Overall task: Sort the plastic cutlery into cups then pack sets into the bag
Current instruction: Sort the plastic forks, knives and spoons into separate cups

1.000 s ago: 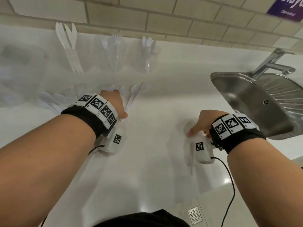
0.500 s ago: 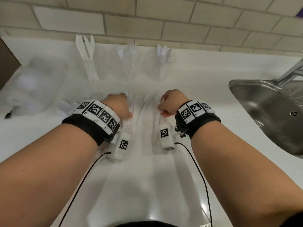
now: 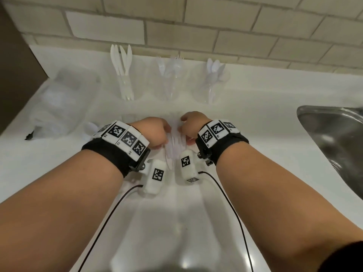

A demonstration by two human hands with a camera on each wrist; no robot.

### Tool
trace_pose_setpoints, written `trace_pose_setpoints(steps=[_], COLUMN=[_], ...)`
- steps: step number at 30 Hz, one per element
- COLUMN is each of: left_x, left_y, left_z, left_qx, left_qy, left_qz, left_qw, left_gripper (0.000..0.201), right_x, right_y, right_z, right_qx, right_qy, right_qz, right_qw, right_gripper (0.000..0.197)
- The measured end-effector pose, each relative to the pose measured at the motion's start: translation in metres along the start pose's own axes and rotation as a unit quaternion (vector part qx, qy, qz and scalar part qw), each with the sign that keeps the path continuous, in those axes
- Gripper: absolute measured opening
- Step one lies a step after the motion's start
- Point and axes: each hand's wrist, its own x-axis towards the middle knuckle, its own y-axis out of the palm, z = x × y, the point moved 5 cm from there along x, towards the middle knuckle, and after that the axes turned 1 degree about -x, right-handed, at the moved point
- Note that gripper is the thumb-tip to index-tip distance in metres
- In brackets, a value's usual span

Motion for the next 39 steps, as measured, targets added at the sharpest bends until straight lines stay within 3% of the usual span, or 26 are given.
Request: trace_pose_setpoints(steps=[2, 6, 9, 11, 15, 19, 22, 25, 28, 30, 32, 33, 35, 39], left_x=[0.0, 0.0, 0.0, 0.0, -0.001, -0.002, -0.003, -0.005, -0.014, -0.02, -0.022, -0.023, -0.023, -0.028], left_y=[-0.001, 0.002, 0.001, 0.002, 0.004, 0.006, 0.008, 0.004, -0.008, -0.015, -0.014, -0.013, -0.009, -0.003], left_z=[0.0, 0.001, -0.001, -0.004, -0.004, -0.001, 0.003, 0.008, 0.017, 0.026, 0.033, 0.035, 0.035, 0.025], left_qx=[-0.014, -0.085, -0.066, -0.04, -0.092, -0.165, -0.255, -0.392, -0.545, -0.629, -0.685, -0.702, -0.723, -0.741], left_qy=[-0.002, -0.011, -0.006, 0.005, 0.002, -0.014, -0.037, -0.059, -0.068, -0.063, -0.057, -0.059, -0.062, -0.044], left_qz=[-0.01, 0.009, 0.019, 0.038, 0.06, 0.048, 0.043, 0.006, -0.042, -0.05, -0.027, -0.01, 0.032, 0.121], left_qw=[1.0, 0.996, 0.998, 0.998, 0.994, 0.985, 0.965, 0.918, 0.834, 0.773, 0.726, 0.709, 0.687, 0.659], left_gripper=[0.046, 0.034, 0.032, 0.029, 0.025, 0.031, 0.032, 0.031, 0.021, 0.014, 0.02, 0.025, 0.038, 0.065], right_x=[-0.007, -0.017, -0.013, -0.011, -0.013, -0.01, -0.008, -0.012, -0.012, -0.012, -0.018, -0.021, -0.032, -0.045], right_y=[0.001, 0.014, 0.03, 0.031, 0.033, 0.037, 0.039, 0.034, 0.02, 0.003, -0.011, -0.017, -0.022, -0.023], right_z=[0.007, 0.014, 0.02, 0.027, 0.031, 0.032, 0.029, 0.026, 0.019, 0.023, 0.032, 0.039, 0.057, 0.088], right_qx=[-0.081, -0.217, -0.318, -0.338, -0.381, -0.396, -0.375, -0.313, -0.278, -0.148, 0.091, 0.209, 0.406, 0.576], right_qy=[-0.003, 0.018, -0.003, -0.037, -0.061, -0.081, -0.06, -0.056, -0.058, -0.056, -0.074, -0.097, -0.173, -0.264], right_qz=[-0.001, 0.062, 0.063, 0.033, 0.057, 0.064, 0.052, 0.046, 0.02, -0.012, -0.029, -0.034, 0.002, 0.083], right_qw=[0.997, 0.974, 0.946, 0.94, 0.921, 0.912, 0.924, 0.947, 0.959, 0.987, 0.993, 0.972, 0.898, 0.769], right_gripper=[0.029, 0.053, 0.052, 0.043, 0.031, 0.034, 0.04, 0.051, 0.027, 0.019, 0.03, 0.037, 0.026, 0.028])
